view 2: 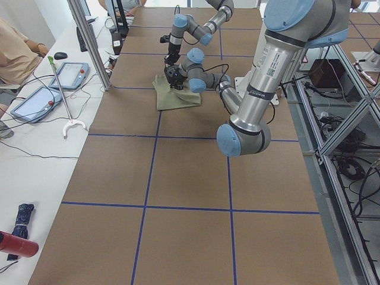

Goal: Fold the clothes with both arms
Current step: 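Lay the edge down on the far side and open both grippers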

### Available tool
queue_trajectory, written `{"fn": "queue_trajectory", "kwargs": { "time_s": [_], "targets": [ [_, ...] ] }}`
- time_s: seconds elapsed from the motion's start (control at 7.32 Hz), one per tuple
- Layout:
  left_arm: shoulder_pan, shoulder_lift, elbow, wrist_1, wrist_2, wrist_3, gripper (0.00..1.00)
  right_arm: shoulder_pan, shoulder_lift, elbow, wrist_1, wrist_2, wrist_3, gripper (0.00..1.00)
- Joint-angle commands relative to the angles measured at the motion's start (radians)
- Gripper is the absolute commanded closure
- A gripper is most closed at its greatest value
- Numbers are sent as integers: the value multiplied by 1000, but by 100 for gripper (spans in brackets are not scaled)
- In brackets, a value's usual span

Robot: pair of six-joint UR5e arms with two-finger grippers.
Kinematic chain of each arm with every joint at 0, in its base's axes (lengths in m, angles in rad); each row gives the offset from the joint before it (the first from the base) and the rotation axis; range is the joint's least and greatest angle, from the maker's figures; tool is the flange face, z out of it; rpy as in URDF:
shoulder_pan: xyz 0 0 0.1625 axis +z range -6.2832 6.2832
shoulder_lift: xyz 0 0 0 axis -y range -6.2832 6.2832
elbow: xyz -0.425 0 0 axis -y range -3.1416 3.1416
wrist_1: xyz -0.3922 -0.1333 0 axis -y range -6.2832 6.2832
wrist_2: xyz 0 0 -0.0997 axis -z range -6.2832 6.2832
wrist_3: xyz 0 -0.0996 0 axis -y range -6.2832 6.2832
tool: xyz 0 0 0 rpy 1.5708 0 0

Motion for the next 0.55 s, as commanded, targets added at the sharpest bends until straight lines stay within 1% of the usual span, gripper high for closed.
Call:
{"fn": "queue_trajectory", "kwargs": {
  "time_s": [0.0,0.14,0.27,0.41],
  "targets": [
    [-16,8,12,-5,-1,44,100,11,25,-104,101,5,-4,100],
    [-16,11,20,-5,-1,58,100,11,39,-127,105,16,-5,100],
    [-16,7,58,-11,2,61,100,11,59,-161,106,22,-5,96],
    [-22,2,128,-90,6,72,100,14,79,-204,132,23,-14,29]
  ]
}}
